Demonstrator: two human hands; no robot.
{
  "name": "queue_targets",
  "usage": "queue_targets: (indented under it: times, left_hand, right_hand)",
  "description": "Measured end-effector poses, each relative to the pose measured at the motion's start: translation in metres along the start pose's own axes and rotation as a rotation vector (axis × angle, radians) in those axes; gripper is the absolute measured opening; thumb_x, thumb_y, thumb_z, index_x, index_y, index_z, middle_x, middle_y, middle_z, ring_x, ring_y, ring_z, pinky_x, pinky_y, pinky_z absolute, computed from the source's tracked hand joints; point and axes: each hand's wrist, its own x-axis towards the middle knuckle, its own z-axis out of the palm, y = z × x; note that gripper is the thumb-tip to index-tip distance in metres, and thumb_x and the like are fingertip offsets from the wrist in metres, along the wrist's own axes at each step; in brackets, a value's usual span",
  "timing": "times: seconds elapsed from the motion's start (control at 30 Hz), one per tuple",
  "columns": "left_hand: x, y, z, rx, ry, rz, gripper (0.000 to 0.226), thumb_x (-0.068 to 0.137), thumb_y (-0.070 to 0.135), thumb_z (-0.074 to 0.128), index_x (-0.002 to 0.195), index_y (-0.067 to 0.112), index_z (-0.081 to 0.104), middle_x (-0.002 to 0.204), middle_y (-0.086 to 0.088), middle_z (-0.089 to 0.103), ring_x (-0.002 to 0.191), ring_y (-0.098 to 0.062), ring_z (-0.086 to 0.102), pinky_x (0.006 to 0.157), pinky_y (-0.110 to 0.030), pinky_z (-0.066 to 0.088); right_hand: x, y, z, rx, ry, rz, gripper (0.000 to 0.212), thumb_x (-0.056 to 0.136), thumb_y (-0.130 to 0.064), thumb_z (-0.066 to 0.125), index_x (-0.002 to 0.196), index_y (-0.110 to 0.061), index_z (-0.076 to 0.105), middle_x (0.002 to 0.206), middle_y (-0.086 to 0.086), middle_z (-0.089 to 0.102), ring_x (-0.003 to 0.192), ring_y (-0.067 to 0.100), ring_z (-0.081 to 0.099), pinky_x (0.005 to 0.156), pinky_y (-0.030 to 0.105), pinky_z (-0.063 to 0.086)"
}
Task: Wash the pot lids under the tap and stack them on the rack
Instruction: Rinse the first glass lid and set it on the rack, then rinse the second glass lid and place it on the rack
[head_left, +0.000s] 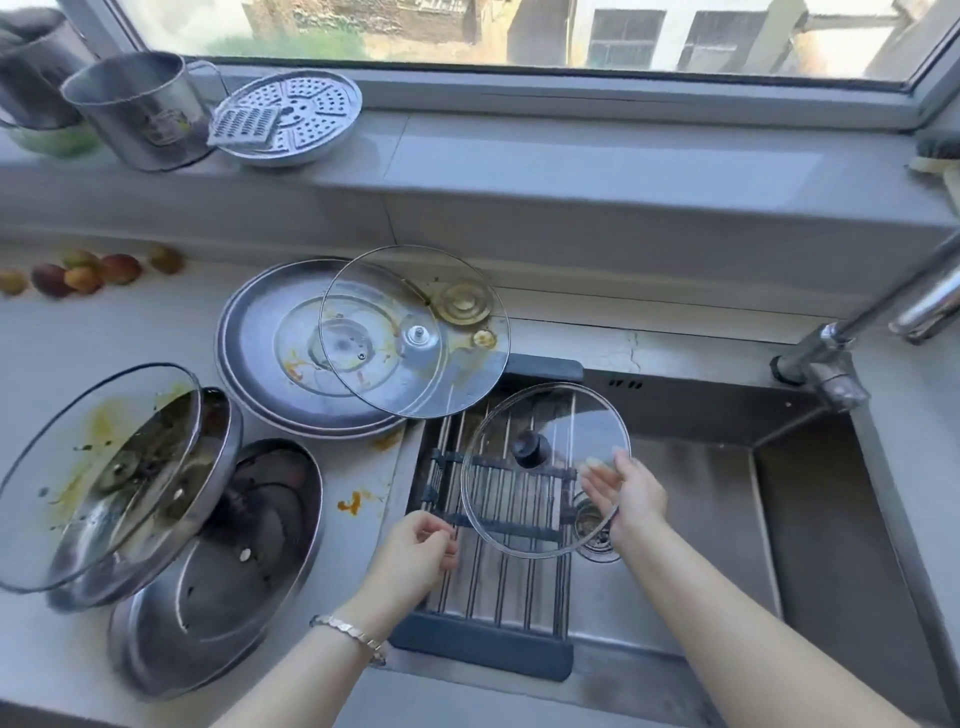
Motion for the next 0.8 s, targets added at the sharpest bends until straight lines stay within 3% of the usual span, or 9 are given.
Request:
queue_targets:
  times: [0.17,0.23,0.3,0.43,0.6,0.7,0.8]
  left_hand:
    - [0.018,0.000,-0.013,0.004,-0.018,0.004,0.021,0.093,0.008,0.041,0.082,0.017,0.056,0.088,-0.006,0.066,0.082,-0.017,0.064,0.076,-0.035,0.051]
    - [0.023,0.003,-0.016,-0.001,-0.022,0.021,0.022,0.093,0.007,0.040,0.081,0.018,0.055,0.087,-0.005,0.066,0.077,-0.014,0.063,0.071,-0.030,0.049]
    - [0.027,0.006,-0.018,-0.002,-0.025,0.032,0.022,0.093,0.007,0.039,0.081,0.018,0.054,0.085,-0.003,0.065,0.075,-0.011,0.062,0.068,-0.027,0.048]
    - [0.034,0.009,-0.019,0.017,-0.058,0.045,0.022,0.093,0.008,0.039,0.083,0.019,0.054,0.086,-0.002,0.065,0.076,-0.010,0.062,0.070,-0.026,0.049]
    - [0.038,0.015,-0.022,0.004,-0.067,0.043,0.019,0.093,0.009,0.041,0.086,0.019,0.054,0.091,-0.002,0.065,0.079,-0.010,0.064,0.081,-0.036,0.052]
    - [0.049,0.027,-0.031,-0.048,0.196,0.203,0.017,0.091,0.008,0.048,0.106,0.014,0.052,0.116,-0.004,0.058,0.097,-0.014,0.060,0.093,-0.036,0.048]
    - [0.073,0.062,-0.058,-0.161,0.525,0.275,0.056,0.089,0.007,0.049,0.140,0.003,0.025,0.142,-0.010,0.030,0.129,-0.019,0.036,0.107,-0.031,0.031]
  right_hand:
    - [0.013,0.022,0.008,0.098,0.068,0.070,0.010,0.095,-0.015,0.051,0.086,-0.013,0.052,0.044,0.005,0.062,0.042,0.015,0.065,0.040,0.022,0.052]
    - [0.015,0.026,0.010,0.037,0.092,0.033,0.011,0.096,-0.018,0.049,0.087,-0.014,0.052,0.054,0.007,0.065,0.044,0.012,0.065,0.041,0.020,0.051]
    - [0.018,0.034,0.010,-0.204,0.147,-0.039,0.017,0.098,-0.025,0.045,0.091,-0.013,0.056,0.070,0.005,0.062,0.051,0.012,0.064,0.048,0.019,0.051]
    - [0.019,0.036,0.004,-0.852,0.201,-0.164,0.039,0.098,-0.035,0.036,0.112,-0.003,0.054,0.104,0.014,0.059,0.093,0.028,0.052,0.086,0.037,0.040]
    - [0.019,0.013,0.018,-1.340,0.164,-0.081,0.048,0.100,-0.028,0.030,0.130,0.009,0.036,0.134,0.029,0.042,0.123,0.039,0.041,0.099,0.039,0.034]
    - [0.009,0.000,0.024,-1.550,0.126,-0.291,0.054,0.092,-0.022,0.046,0.140,-0.002,0.028,0.141,0.022,0.027,0.130,0.036,0.025,0.105,0.040,0.028]
    - [-0.006,-0.013,0.038,-1.514,-0.006,-0.515,0.046,0.088,-0.015,0.049,0.133,-0.011,0.041,0.143,0.014,0.023,0.133,0.029,0.016,0.107,0.038,0.025]
